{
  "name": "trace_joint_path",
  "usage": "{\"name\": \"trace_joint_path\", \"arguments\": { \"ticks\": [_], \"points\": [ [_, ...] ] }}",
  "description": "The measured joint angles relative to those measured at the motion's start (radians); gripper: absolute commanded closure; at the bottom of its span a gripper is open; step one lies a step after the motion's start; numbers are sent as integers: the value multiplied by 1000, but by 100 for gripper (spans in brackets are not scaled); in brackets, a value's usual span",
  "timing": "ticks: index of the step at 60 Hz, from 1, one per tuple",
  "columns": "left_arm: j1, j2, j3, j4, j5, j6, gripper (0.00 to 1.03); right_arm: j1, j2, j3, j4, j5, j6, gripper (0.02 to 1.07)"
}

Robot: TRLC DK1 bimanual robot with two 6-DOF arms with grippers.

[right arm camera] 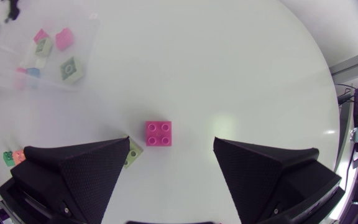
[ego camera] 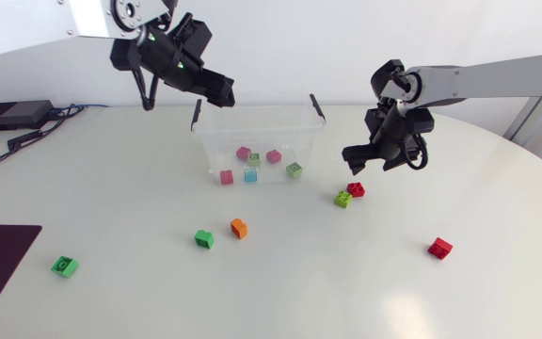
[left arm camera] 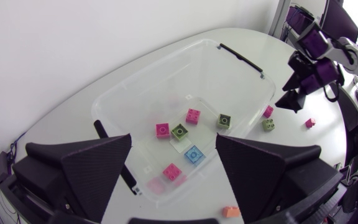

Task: Pick up the duplo bricks and place them in the container

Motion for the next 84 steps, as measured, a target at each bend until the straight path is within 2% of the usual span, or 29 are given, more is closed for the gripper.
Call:
{"name": "trace_joint_path", "arguments": {
  "ticks": [11,21,37,53,55,58,60,67,70,84],
  "points": [
    [-11,-201,-151,-27,-42,9,5,-10,96,50,0,14,-15,12],
    [-3,-338,-361,-76,-58,27,5,-8,143,74,0,14,-18,12],
    [1,-413,-622,-81,-63,30,5,-2,166,80,0,14,-22,12],
    [-38,-414,-797,-15,-88,26,5,21,184,79,12,14,-37,22],
    [-45,-413,-807,-9,-96,25,5,21,190,79,12,14,-42,31],
    [-60,-407,-829,13,-104,19,5,21,202,76,15,14,-45,37],
    [-72,-400,-843,24,-107,17,5,20,205,72,19,12,-47,47],
    [-104,-361,-882,74,-122,-5,6,22,204,56,45,10,-64,71],
    [-112,-339,-889,91,-127,-8,6,26,201,50,54,6,-68,86],
    [-130,-262,-891,163,-150,-35,7,26,138,-28,68,7,-89,87]
  ]
}}
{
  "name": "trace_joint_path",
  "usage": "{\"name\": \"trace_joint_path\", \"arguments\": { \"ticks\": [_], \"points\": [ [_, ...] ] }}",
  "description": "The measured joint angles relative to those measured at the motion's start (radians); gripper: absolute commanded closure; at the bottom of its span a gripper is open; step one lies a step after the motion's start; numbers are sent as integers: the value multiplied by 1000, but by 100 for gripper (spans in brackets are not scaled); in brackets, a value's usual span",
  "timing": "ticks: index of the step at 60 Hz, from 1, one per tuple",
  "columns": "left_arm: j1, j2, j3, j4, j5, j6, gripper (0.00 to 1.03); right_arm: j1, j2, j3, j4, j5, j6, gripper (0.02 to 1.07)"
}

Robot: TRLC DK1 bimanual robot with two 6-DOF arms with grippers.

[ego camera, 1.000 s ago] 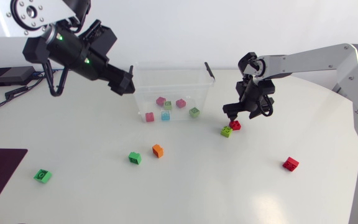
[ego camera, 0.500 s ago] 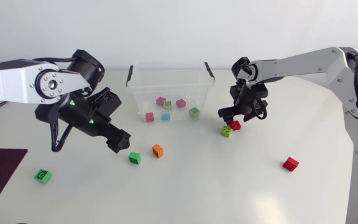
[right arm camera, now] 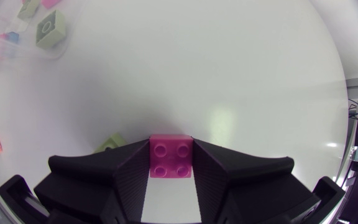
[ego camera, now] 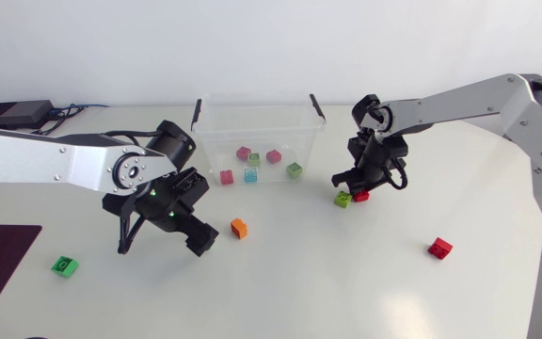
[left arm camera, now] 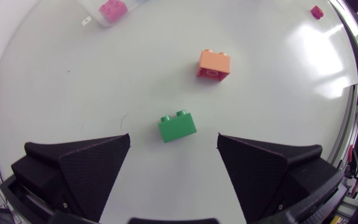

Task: Pick up the duplo bricks and place them in the container

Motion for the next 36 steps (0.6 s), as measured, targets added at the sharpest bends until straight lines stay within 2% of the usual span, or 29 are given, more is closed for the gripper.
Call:
{"name": "trace_joint_path", "arguments": {
  "ticks": [5,16,21,25,27,28,36],
  "points": [
    [0,32,0,26,-14,-18,10,0,-41,-17,-11,0,0,87],
    [-10,98,6,62,-48,-77,22,29,-227,-18,-57,4,0,87],
    [-27,122,14,63,-51,-105,41,72,-295,-15,-83,6,5,87],
    [-33,128,23,63,-51,-123,49,101,-319,-3,-104,7,17,87],
    [-38,130,32,63,-51,-134,59,122,-333,7,-115,7,27,87],
    [-39,132,39,63,-51,-148,68,137,-338,18,-124,8,33,87],
    [-39,150,52,62,-51,-158,75,172,-341,60,-153,14,56,87]
  ]
}}
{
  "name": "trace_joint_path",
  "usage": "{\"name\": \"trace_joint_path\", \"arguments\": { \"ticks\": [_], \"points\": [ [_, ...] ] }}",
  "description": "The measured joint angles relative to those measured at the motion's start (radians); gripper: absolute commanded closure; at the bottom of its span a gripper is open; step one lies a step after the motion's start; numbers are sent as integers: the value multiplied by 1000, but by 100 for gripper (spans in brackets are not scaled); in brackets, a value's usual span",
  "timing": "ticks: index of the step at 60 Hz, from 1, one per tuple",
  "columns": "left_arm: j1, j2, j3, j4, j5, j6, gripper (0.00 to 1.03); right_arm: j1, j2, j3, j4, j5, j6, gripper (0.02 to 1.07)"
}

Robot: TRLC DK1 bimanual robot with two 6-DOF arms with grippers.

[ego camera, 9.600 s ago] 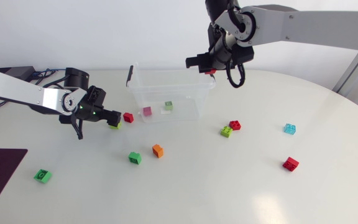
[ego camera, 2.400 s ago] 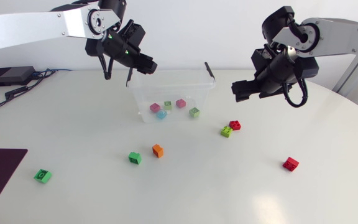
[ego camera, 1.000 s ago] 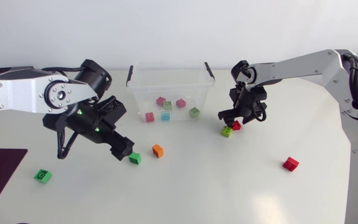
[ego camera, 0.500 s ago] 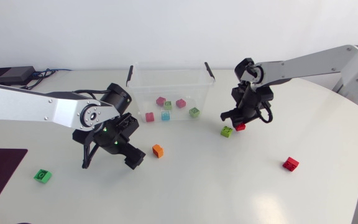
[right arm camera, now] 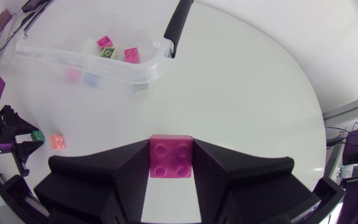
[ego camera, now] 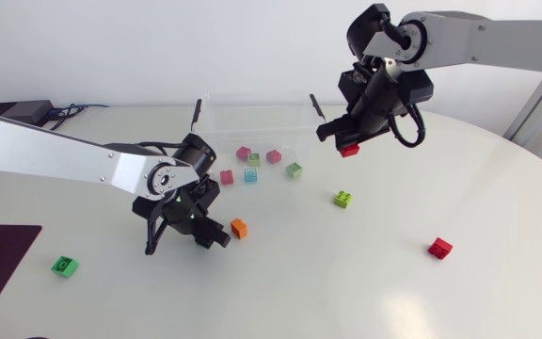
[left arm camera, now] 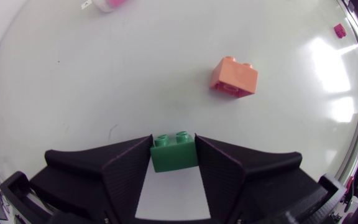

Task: Pick up the duplo bricks and place them in the container

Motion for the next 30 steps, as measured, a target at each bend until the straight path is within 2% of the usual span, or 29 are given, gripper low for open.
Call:
{"name": "trace_joint_path", "arguments": {
  "ticks": [19,30],
  "points": [
    [5,-45,7,-95,0,-6,77,64,20,214,-40,11,39,87],
    [40,-160,41,-146,-3,18,77,93,146,353,-41,2,51,87]
  ]
}}
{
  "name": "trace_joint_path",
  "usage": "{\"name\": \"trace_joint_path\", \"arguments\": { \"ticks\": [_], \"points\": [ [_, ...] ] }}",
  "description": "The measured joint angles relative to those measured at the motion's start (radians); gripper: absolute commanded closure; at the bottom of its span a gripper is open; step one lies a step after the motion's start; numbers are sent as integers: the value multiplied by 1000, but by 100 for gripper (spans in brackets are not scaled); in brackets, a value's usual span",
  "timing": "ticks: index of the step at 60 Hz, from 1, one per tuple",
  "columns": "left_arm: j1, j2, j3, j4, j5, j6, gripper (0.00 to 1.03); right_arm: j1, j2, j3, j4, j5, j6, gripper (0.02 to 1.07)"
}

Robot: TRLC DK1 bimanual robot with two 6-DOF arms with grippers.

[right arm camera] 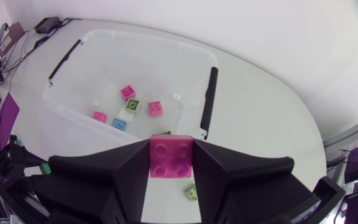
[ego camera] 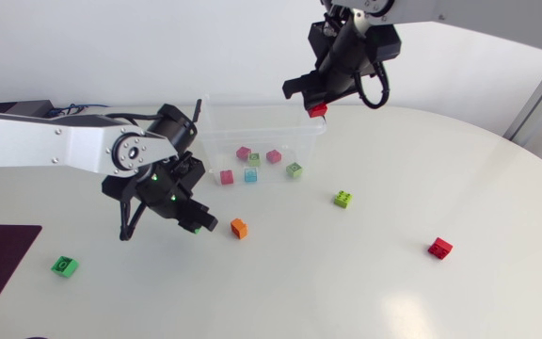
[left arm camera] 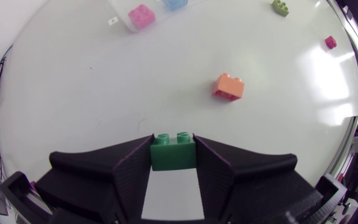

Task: Pick up the duplo bricks and place them in the container

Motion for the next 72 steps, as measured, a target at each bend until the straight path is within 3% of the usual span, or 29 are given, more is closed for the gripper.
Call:
{"name": "trace_joint_path", "arguments": {
  "ticks": [21,23,24,26,28,30,33,47,59,72],
  "points": [
    [46,-79,116,-64,0,48,77,6,231,245,0,-13,26,85],
    [46,-79,122,-65,0,48,77,6,243,261,0,-13,26,75],
    [47,-79,125,-65,0,48,77,5,248,267,0,-13,26,63],
    [47,-79,132,-65,0,48,77,5,258,276,0,-13,28,51],
    [47,-79,144,-64,0,48,77,5,265,281,2,-14,29,30],
    [47,-79,159,-64,0,48,77,6,270,281,3,-13,29,17],
    [47,-79,183,-56,7,48,77,6,270,281,5,-10,31,12],
    [47,-79,271,72,54,47,77,18,133,90,134,9,37,11],
    [60,-58,331,230,107,43,77,15,-126,-242,219,10,20,11],
    [79,84,436,282,114,39,77,3,-315,-586,307,8,-30,11]
  ]
}}
